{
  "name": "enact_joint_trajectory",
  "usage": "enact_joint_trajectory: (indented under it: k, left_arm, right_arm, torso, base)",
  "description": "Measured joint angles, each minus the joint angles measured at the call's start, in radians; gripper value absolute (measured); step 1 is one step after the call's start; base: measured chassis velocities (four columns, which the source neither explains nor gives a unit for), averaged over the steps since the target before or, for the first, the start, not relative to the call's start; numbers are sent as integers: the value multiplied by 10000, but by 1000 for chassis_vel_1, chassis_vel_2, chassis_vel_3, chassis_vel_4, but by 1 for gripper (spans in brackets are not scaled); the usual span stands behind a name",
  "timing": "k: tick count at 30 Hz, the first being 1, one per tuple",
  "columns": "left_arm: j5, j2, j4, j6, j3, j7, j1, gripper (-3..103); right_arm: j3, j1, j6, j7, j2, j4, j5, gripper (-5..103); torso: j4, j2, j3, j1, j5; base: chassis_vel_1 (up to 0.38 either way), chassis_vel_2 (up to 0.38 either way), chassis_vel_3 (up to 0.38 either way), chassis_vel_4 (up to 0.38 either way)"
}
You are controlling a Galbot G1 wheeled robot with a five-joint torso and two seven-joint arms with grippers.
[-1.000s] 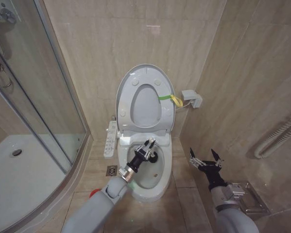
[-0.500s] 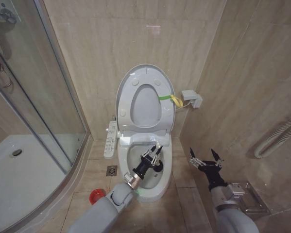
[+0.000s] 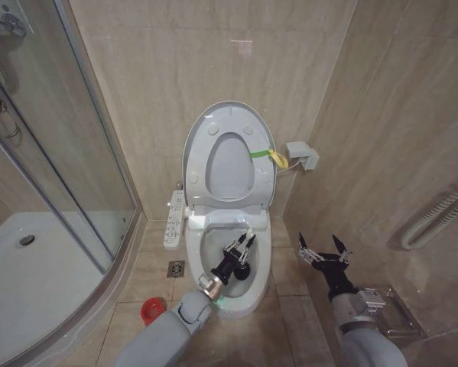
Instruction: Open the toilet lid, clean the toilet bowl with a toilet brush, close the toilet lid, and flush.
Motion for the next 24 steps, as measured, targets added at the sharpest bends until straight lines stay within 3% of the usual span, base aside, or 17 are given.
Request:
enact_joint_trajectory:
  k: [8,17,24]
  left_arm:
    - [70,-52,-134,55,137,-10,109,21]
    - [47,-55,1804,-441,-298,423,70,21]
    - [44,60,788,-233,-337,291,162,21]
  right_arm:
    - [0,0,0,0,0,0,0,100]
    - [1,0,0,0,0,0,0,100]
    - [0,0,0,0,0,0,0,100]
  torso:
    - [0,0,0,0,-1]
    - [4,0,1,0,-1]
    - [0,0,1,0,-1]
  base:
    - [0,0,0,0]
    - [0,0,0,0]
    - [0,0,0,0]
